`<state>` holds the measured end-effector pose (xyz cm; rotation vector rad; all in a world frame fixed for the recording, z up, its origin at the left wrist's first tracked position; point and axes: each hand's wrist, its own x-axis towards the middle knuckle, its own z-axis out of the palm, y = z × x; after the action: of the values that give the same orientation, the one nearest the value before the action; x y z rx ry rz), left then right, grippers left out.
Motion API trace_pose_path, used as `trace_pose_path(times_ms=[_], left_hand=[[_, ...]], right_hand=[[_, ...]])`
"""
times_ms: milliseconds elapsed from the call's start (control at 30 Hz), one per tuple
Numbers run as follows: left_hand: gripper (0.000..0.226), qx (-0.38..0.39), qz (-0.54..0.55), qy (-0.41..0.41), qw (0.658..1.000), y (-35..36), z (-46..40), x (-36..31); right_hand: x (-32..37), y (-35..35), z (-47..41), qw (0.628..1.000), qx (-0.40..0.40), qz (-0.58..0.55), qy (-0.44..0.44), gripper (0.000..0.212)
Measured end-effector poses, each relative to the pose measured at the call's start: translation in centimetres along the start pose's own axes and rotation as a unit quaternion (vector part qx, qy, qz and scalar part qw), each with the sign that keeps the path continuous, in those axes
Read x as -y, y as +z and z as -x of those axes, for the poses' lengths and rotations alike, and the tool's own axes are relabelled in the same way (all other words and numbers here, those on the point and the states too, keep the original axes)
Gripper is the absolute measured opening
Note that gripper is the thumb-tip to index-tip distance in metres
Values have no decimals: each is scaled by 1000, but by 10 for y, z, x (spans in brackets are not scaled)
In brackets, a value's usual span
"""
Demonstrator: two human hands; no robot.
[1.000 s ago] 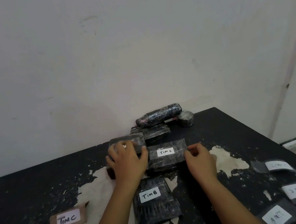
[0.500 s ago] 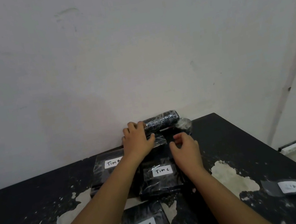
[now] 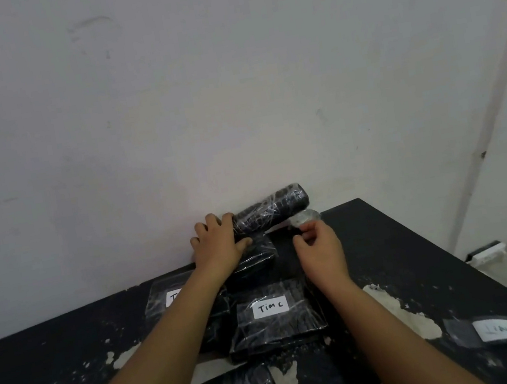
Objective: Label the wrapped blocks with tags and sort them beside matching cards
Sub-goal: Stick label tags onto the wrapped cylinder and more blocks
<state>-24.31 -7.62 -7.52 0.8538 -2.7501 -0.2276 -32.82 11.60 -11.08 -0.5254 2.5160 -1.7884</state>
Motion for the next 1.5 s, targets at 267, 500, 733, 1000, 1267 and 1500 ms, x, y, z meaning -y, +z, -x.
trace_pose_path(times_ms=[267, 500, 733, 1000, 1267, 1500], left_hand=[[71, -40, -2, 76, 996, -47, 76, -6], [75, -49, 53, 124, 990, -72, 157, -10], [110, -75, 334, 0, 939, -65, 237, -19], [85, 21, 715, -149, 683, -43, 288, -55], [80, 24, 743, -195, 640, -22, 297, -79], [55, 36, 758, -209, 616, -12, 291, -110]], right_hand=[[25, -56, 59, 984, -66, -165, 26, 57], [27, -100, 117, 983, -2, -181, 4, 62], [32, -131, 171, 961, 17, -277, 23, 25], [19, -139, 207, 944, 38, -322, 67, 28], [-18, -165, 203, 989, 56, -136, 27, 56], [-48, -203, 172, 1000, -26, 5, -2, 19]])
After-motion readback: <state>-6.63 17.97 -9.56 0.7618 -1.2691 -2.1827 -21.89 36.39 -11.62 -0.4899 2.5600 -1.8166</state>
